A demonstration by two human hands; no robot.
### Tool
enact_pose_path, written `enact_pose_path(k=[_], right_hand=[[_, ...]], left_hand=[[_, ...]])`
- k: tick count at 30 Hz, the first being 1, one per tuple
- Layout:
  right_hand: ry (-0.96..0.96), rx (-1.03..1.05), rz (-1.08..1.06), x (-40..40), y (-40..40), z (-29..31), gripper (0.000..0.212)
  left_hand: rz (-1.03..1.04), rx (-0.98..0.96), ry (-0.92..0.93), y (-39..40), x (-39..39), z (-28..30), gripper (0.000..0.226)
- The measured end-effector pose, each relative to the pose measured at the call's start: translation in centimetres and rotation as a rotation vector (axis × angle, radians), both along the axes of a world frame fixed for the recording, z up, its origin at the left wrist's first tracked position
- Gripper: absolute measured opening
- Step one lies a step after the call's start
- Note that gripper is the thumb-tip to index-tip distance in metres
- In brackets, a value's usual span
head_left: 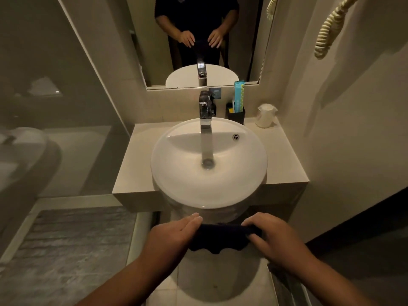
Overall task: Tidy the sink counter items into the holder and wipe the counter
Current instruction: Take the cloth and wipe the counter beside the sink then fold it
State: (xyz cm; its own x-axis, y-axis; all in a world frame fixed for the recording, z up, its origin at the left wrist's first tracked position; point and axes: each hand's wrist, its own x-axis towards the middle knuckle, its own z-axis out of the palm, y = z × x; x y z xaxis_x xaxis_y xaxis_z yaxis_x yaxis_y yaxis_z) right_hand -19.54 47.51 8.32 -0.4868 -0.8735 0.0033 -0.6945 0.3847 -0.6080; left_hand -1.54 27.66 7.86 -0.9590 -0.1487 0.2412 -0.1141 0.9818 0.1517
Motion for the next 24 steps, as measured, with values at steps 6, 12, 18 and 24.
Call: enact_pose_path(k=[6,12,18,24], right_hand=[[0.036,-0.029,0.045,-0.8,-1.1,-0.6,0.023],[0.171,-0.172,0.025,-1.2,-1.9,0.1,0.014],[0.311,-0.253,-0.003,-1.0,-1.2,-0.4,0.026],[0.269,-0.328,0.035,-0.2,-0.2,-0.6,0.021]], left_hand=[[0.041,0.011,0.024,-0.6,0.0,0.1,0.025],[0.088,-0.011,0.160,-1.1,-0.6,0.2,0.017],[0.086,0.069,0.059,-1.0,-1.3,0.9,0.017],[0.134,0.331,-0.064,-0.6,-0.4,1.6,0.007]])
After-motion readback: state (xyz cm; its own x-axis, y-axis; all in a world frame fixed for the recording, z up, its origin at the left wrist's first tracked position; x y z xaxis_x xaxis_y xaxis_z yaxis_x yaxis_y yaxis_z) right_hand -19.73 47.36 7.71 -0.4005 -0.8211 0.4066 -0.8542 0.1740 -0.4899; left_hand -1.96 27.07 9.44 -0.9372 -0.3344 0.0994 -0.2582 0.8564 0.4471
